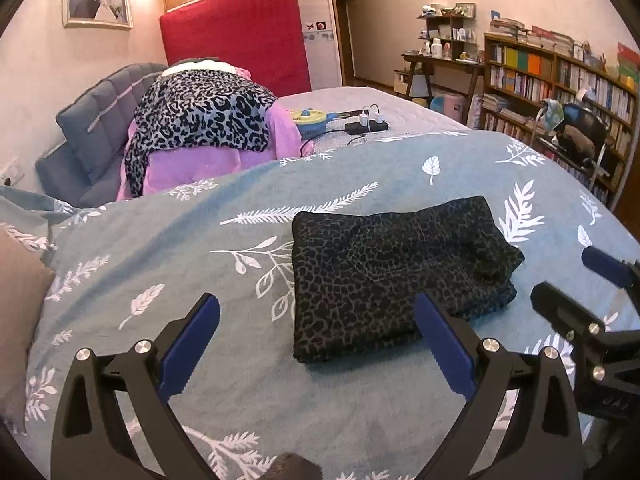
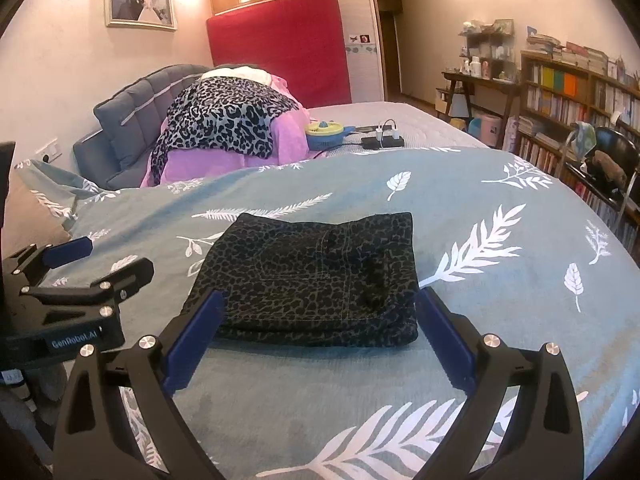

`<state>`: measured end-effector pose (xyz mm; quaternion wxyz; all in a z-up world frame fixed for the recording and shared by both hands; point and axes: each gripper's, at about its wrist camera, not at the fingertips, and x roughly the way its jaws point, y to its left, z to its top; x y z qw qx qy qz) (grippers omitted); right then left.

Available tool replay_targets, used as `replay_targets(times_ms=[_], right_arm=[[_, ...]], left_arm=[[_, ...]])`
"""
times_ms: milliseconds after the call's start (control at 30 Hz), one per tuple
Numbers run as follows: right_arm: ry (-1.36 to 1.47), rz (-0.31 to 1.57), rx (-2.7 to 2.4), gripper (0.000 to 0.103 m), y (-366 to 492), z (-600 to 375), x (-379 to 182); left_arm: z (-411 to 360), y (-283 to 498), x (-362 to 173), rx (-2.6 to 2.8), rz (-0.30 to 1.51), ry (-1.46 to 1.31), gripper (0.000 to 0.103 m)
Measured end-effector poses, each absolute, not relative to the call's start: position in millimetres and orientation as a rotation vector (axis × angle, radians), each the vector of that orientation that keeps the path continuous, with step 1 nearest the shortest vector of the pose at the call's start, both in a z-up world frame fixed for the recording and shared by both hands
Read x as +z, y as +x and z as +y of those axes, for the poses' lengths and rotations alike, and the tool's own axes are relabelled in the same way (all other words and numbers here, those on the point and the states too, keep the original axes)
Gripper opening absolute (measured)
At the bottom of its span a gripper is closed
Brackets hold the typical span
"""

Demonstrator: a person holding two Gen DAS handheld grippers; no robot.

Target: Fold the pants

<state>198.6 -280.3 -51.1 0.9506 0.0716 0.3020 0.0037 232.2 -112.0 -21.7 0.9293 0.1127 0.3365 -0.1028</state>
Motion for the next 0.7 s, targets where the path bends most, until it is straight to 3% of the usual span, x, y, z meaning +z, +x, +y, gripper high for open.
replay_targets(times_ms=[700], right_arm=[[0.099, 0.595, 0.003, 0.098, 179.5, -256.9, -32.6]], left_arm=[[-103.0, 202.5, -7.6, -0.198, 0.667, 0.238, 0.097]])
